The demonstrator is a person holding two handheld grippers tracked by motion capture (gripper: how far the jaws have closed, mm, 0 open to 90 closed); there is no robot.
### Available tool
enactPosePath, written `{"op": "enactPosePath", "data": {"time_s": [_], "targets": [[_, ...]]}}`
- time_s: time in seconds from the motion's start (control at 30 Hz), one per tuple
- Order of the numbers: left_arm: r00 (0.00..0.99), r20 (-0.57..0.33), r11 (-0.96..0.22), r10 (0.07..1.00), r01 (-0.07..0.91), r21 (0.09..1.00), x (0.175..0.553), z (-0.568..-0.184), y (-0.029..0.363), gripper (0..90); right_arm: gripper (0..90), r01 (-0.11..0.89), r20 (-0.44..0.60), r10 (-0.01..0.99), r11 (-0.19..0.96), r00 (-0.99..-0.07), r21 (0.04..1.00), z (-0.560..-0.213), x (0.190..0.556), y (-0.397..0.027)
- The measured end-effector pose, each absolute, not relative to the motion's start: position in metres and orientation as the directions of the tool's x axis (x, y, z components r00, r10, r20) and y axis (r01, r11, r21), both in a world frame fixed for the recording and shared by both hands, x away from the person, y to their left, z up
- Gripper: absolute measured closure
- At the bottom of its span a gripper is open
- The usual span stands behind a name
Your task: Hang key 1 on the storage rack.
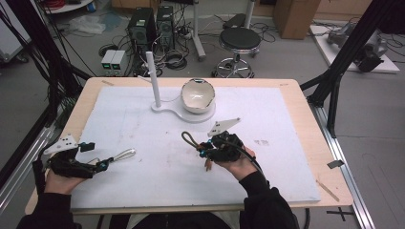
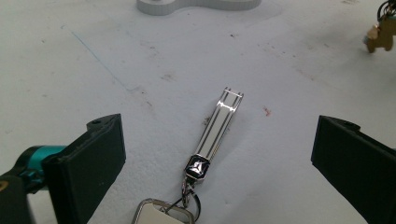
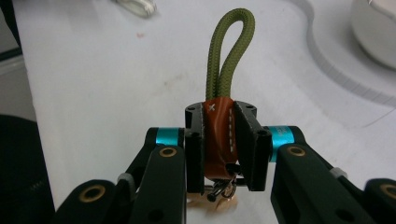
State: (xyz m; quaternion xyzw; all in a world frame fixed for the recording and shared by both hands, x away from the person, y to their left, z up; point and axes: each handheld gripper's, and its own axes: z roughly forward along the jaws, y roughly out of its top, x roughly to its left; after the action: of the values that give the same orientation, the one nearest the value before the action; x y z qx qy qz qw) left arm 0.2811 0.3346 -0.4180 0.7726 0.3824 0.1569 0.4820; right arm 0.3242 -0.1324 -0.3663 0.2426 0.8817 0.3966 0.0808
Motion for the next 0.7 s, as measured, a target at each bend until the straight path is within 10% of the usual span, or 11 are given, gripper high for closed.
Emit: {"op": "enactPosePath", "data": {"time_s": [0.7], "targets": [[0.66, -0.133, -0.232, 0.74, 0.435, 0.87, 0.282, -0.418, 0.337, 3.4, 74.8, 0.303, 0.046, 0.421, 0.569, -0.906, 0.764, -0.305, 0.373, -0.092]]}}
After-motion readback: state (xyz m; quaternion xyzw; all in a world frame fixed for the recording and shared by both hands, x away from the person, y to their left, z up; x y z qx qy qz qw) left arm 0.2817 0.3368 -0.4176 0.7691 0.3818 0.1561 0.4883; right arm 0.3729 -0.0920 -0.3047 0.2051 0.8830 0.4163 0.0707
